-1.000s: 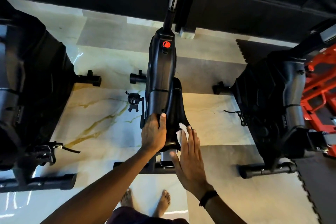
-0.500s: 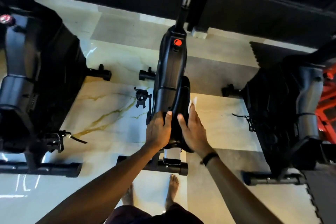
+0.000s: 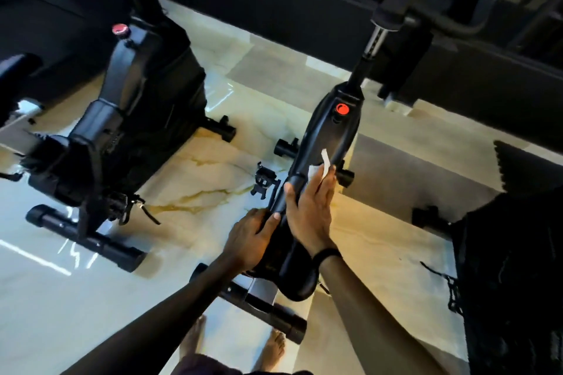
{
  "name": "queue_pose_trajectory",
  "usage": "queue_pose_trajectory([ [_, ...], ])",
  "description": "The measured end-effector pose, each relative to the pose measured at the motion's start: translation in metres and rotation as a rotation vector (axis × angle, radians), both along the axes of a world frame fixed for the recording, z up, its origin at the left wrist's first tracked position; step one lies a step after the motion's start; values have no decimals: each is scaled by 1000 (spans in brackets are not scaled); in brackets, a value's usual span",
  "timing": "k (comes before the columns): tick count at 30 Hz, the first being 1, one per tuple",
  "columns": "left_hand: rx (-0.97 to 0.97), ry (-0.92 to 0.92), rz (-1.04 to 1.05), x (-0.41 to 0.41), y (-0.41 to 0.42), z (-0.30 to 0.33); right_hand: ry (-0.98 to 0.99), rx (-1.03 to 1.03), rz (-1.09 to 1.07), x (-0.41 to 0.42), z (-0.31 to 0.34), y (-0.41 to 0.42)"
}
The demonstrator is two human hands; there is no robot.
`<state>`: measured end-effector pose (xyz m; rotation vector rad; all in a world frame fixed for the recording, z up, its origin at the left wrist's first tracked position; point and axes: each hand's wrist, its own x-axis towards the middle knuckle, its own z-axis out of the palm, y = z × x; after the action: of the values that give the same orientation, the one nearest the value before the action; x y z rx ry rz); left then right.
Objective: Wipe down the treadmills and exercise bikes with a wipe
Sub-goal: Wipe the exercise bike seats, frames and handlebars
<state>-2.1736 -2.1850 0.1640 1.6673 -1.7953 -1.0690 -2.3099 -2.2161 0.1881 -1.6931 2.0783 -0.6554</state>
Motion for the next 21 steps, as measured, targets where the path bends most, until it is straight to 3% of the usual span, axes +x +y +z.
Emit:
queue_pose_trajectory([
  [7,-16,-49,3,1,0,0,188,-62,59,-21,4,-37],
  [10,-17,-49,1,1,-1,-2,337,-170,270,-18,-2,-8],
  [15,-19,-28,1,1,-1,-3,355,-242,556,-13,-5,30],
  [21,-33,3,43,4,3,-5,503,-117,435,-30,24,-49],
])
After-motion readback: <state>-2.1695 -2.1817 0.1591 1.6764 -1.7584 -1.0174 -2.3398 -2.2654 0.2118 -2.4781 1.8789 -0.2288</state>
